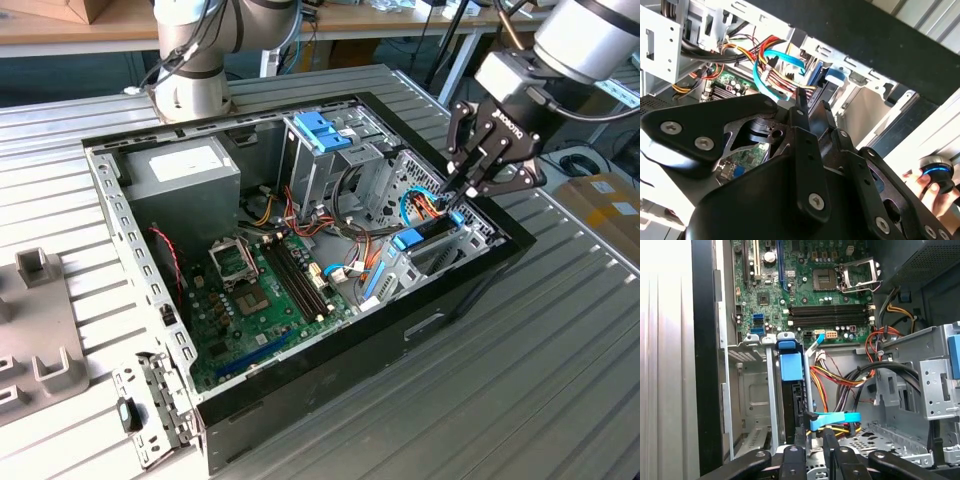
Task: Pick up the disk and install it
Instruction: 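Insert the second disk wire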
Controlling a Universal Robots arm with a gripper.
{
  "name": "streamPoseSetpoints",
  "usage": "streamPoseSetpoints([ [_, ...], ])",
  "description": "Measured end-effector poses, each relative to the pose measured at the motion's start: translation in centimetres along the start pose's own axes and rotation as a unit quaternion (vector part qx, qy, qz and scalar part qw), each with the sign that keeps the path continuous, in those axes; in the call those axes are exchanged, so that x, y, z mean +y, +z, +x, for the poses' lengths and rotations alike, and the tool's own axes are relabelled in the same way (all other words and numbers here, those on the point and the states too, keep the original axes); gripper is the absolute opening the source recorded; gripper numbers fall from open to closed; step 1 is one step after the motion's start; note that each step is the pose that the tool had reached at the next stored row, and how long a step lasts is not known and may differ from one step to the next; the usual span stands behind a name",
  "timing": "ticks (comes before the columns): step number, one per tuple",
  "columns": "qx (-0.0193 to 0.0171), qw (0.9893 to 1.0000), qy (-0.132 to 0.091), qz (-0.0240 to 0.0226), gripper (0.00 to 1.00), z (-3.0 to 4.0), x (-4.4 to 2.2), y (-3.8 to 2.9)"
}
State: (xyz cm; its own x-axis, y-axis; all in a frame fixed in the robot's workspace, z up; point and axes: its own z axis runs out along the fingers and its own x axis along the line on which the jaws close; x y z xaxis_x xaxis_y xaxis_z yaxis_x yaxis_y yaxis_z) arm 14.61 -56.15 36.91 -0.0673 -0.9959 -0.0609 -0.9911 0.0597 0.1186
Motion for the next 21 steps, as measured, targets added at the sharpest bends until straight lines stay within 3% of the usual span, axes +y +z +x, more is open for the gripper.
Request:
streamPoseSetpoints([
  [7,0.0000,1.0000,0.000,0.0000,0.29,0.07,0.80,0.32],
  [19,0.0000,1.0000,0.000,0.0000,0.29,0.10,0.86,0.76],
  [20,0.0000,1.0000,0.000,0.0000,0.27,0.10,0.86,0.76],
  [21,-0.0001,1.0000,0.000,0.0000,0.16,0.10,0.86,0.76],
])
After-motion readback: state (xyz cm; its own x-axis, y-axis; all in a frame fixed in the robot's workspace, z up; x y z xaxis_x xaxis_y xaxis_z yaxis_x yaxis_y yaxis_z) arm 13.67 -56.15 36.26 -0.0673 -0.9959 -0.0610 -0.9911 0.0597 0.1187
